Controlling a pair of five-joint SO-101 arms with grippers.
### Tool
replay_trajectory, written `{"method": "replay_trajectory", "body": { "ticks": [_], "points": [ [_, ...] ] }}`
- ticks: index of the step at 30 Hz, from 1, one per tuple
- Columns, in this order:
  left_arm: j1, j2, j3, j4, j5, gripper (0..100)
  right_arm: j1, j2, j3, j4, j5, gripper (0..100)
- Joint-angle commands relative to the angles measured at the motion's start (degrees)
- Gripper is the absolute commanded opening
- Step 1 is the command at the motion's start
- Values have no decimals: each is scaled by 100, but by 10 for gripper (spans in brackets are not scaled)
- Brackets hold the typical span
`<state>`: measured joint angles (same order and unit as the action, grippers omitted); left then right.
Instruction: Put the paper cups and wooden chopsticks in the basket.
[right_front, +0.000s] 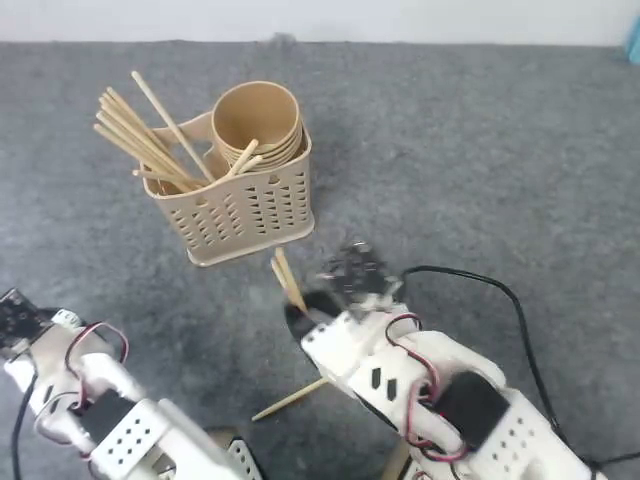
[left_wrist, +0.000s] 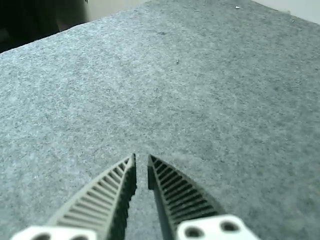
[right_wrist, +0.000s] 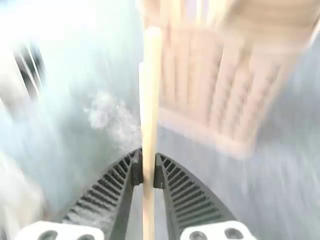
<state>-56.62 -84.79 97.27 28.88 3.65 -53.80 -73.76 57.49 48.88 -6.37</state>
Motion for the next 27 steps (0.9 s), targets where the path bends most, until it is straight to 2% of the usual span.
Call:
{"method": "replay_trajectory", "body": {
  "ticks": [1, 6, 10, 22, 27],
  "points": [
    [0, 18, -40, -44, -53, 37, 75, -171, -123, -1701, -149, 7],
    [0, 18, -40, -35, -53, 37, 48, -57, 422, -4558, -141, 7],
    [0, 18, -40, -35, -53, 37, 48, 708, 44, -5745, -132, 9],
    [9, 26, -40, -26, -53, 37, 75, 5147, -3640, -5912, 809, 8],
    [9, 26, -40, -18, -62, 37, 198, 6018, -3956, -5921, 844, 8]
  ]
}}
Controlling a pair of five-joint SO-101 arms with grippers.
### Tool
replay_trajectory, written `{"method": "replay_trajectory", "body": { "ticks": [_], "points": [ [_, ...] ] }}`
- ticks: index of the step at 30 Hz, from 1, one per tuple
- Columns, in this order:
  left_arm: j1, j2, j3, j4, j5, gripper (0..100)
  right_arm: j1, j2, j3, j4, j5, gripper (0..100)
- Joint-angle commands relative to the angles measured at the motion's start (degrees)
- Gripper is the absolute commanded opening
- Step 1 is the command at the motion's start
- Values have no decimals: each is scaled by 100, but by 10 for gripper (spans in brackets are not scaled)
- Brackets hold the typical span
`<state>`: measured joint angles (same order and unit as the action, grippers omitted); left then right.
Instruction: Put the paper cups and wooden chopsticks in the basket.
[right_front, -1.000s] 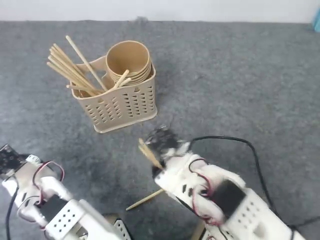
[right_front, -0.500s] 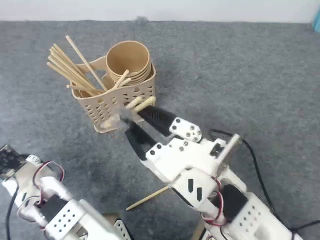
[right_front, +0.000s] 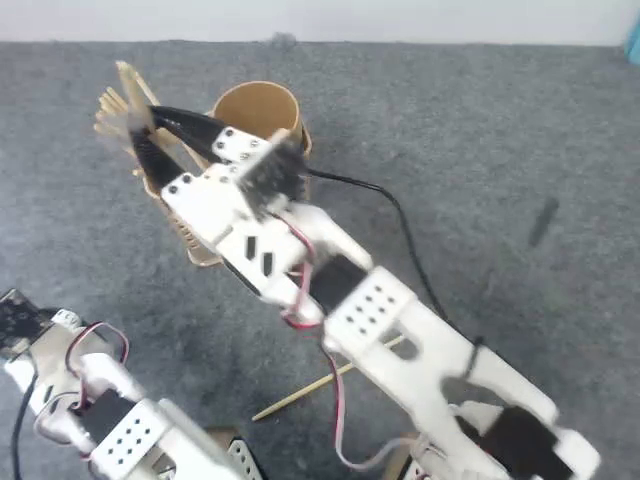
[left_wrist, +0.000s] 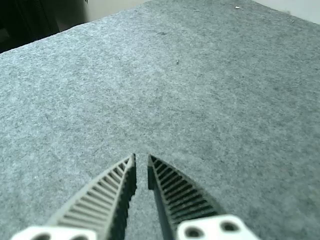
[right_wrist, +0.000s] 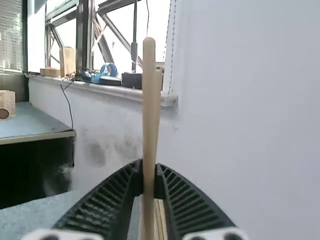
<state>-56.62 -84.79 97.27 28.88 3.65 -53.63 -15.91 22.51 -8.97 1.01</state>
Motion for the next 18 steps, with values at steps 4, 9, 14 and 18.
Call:
{"method": "replay_trajectory", "body": {
  "ticks": [4, 9, 14, 18],
  "points": [
    [9, 44, -40, -9, -62, 37, 479, 567, -466, -760, 88, 8],
    [9, 44, -40, -9, -62, 37, 743, 479, -475, -1569, 88, 8],
    [9, 35, -40, -9, -62, 37, 725, 426, -457, -1569, 35, 8],
    [44, 35, -40, -9, -70, 37, 743, 585, -448, -1569, -615, 8]
  ]
}}
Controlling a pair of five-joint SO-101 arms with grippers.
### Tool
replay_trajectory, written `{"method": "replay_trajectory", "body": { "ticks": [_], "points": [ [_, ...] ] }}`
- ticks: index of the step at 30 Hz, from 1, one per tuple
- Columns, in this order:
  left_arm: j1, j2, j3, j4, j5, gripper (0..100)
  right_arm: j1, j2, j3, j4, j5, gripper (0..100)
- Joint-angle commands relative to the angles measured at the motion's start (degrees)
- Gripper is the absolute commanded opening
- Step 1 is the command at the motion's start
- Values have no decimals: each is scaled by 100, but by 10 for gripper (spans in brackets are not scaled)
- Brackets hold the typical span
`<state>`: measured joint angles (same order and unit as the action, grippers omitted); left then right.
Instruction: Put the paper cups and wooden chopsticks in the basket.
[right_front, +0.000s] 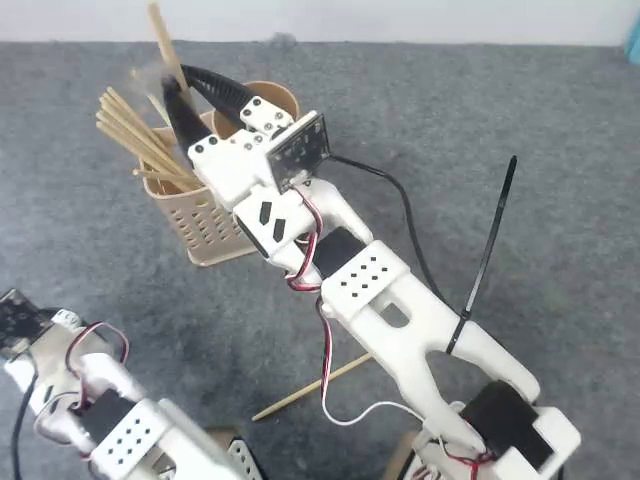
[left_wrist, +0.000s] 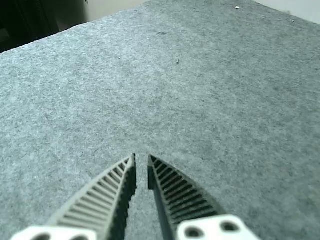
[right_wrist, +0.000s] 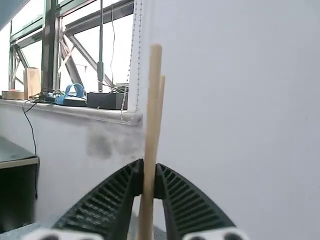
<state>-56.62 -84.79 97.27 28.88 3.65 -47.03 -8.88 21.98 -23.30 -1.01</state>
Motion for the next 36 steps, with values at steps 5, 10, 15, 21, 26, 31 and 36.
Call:
{"method": "replay_trajectory", "body": {
  "ticks": [5, 10, 15, 21, 26, 31, 36],
  "points": [
    [88, 53, -40, -9, -88, 37, 75, 242, -387, -163, -615, 8],
    [88, 53, -40, -9, -88, 37, 84, 541, -369, -127, -624, 9],
    [88, 53, -40, -9, -88, 37, 40, 532, -237, 84, -598, 12],
    [88, 53, -40, -9, -88, 37, -92, -136, -114, 1648, -642, 173],
    [88, 53, -40, -9, -88, 37, -224, -954, -88, 2624, -651, 227],
    [88, 53, -40, -9, -88, 37, -224, -1868, 44, 3749, -1248, 227],
    [88, 53, -40, -9, -88, 37, -233, -2703, 738, 4936, -1644, 227]
  ]
}}
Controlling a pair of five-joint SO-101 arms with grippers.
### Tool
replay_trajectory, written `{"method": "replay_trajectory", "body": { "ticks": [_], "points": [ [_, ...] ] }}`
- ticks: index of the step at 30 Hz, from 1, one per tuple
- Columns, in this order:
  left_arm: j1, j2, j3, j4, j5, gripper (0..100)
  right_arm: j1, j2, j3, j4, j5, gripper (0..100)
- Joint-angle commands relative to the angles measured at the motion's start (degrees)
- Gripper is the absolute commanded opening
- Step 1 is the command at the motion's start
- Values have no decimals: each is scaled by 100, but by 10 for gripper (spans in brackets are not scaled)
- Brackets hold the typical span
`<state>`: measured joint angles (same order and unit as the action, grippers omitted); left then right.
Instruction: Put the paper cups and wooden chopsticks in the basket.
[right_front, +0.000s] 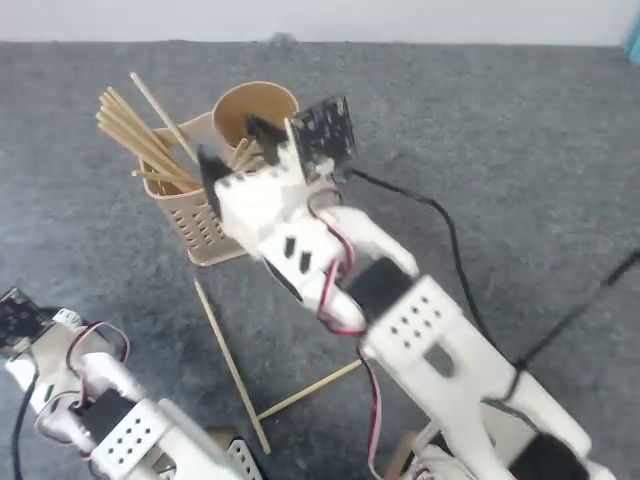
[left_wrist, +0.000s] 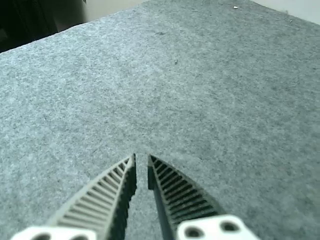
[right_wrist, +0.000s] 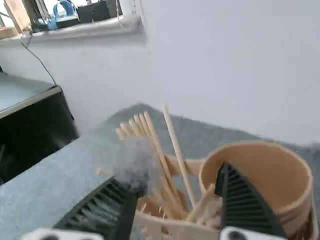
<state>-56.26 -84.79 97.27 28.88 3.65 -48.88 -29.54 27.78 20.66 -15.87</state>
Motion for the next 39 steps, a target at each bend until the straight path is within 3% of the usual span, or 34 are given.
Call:
{"method": "replay_trajectory", "body": {
  "ticks": [1, 12, 18, 31, 39],
  "points": [
    [53, 53, -40, -9, -88, 37, -48, -734, 343, 655, -167, 227],
    [53, 53, -40, -9, -88, 37, -40, -787, 2233, 760, -123, 229],
    [62, 53, -40, -9, -88, 37, -171, -224, 2268, 804, -149, 229],
    [26, 62, -40, -35, -97, 37, -699, 2571, 1512, 286, 62, 228],
    [26, 62, -40, -44, -97, 37, -664, 2571, 1363, 514, 70, 228]
  ]
}}
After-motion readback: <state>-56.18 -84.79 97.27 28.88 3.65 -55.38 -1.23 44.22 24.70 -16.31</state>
